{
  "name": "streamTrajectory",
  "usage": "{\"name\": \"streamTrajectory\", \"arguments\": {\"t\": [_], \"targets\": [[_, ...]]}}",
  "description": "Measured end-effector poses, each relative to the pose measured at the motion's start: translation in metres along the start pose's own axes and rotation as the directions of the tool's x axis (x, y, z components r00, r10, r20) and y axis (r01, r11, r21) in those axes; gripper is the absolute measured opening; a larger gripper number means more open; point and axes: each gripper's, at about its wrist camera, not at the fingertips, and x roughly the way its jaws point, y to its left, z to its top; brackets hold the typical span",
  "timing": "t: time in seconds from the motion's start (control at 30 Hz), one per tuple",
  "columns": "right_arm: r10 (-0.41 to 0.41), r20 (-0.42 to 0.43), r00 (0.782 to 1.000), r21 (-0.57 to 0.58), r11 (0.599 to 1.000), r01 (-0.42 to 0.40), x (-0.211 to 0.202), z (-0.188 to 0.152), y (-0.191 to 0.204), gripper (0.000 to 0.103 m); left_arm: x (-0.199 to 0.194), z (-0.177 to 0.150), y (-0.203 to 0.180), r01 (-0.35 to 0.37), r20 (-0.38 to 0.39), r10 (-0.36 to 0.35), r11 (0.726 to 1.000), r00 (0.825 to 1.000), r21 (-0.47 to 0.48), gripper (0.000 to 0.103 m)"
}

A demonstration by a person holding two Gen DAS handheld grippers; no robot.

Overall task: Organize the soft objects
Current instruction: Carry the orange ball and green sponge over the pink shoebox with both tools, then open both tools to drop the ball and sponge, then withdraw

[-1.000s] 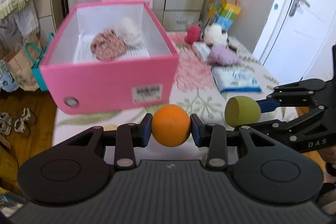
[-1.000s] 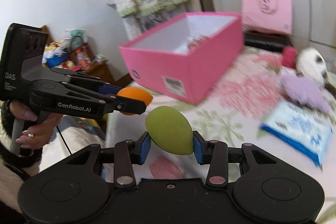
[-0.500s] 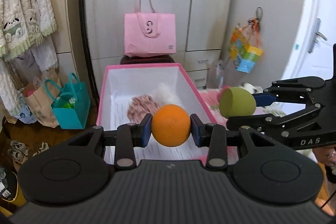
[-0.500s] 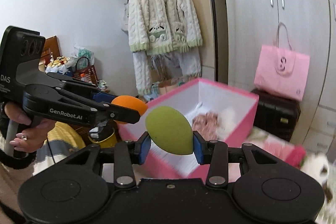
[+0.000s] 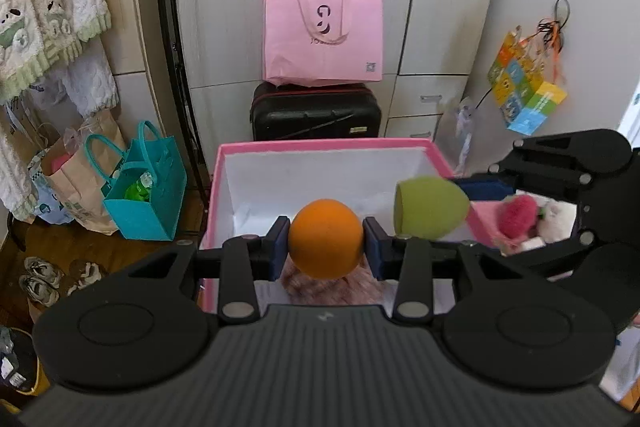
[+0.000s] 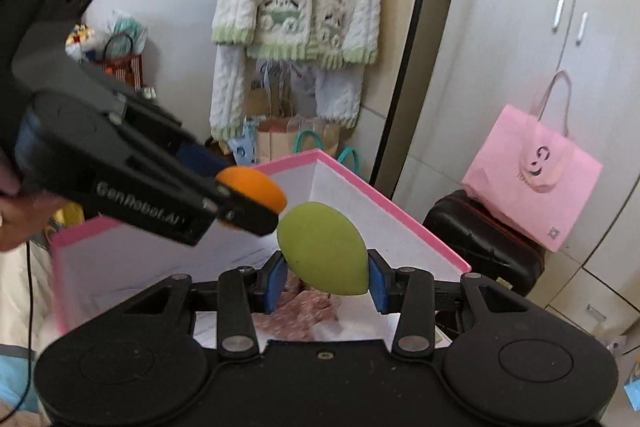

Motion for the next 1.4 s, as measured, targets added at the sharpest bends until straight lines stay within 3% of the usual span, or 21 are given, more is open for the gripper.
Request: {"name": "streamTrajectory", "arguments": {"t": [0.23,0.33,0.4,0.47,0.57,0.67,0.97,1.4], "targets": [[0.072,-0.054,0.996,-0.068,0.995,-0.076,0.038,0.003,-0.008,0.047,0.044,0.004,0.002,-0.025,-0.079,0.027,0.999,0.997,0.033,0.039],[0.063,-0.088,0.994,-0.098,0.993,-0.071,0.056,0.006,-0.008,0.047,0.057,0.007,0.004,-0.051,-0.096,0.052,0.999,0.994,0.017,0.040],[0.065,-0.103,0.993,-0.097,0.992,-0.075,0.065,0.006,-0.012,0.048,0.059,0.009,0.006,-0.072,-0.090,0.073,0.997,0.993,0.016,0.047],[0.063,-0.114,0.992,-0.081,0.994,-0.072,0.070,0.006,-0.017,0.050,0.060,0.011,0.008,-0.094,-0.070,0.095,0.995,0.993,0.014,0.061],[0.068,-0.093,0.993,-0.052,0.996,-0.073,0.065,0.004,-0.023,0.058,0.053,0.011,0.008,-0.094,-0.045,0.095,0.995,0.994,0.018,0.063],[0.099,-0.041,0.994,0.002,0.995,-0.099,0.047,0.003,-0.027,0.069,0.035,0.009,0.009,-0.067,-0.017,0.067,0.998,0.998,0.007,0.066],[0.128,0.086,0.988,0.163,0.977,-0.141,-0.028,-0.011,-0.021,0.069,-0.044,-0.013,0.001,-0.061,0.062,0.056,0.996,0.996,0.069,0.069],[0.118,0.072,0.990,0.179,0.975,-0.129,-0.113,-0.022,0.033,0.070,-0.139,-0.054,-0.038,-0.013,0.071,0.001,0.985,0.998,0.170,0.074]]}}
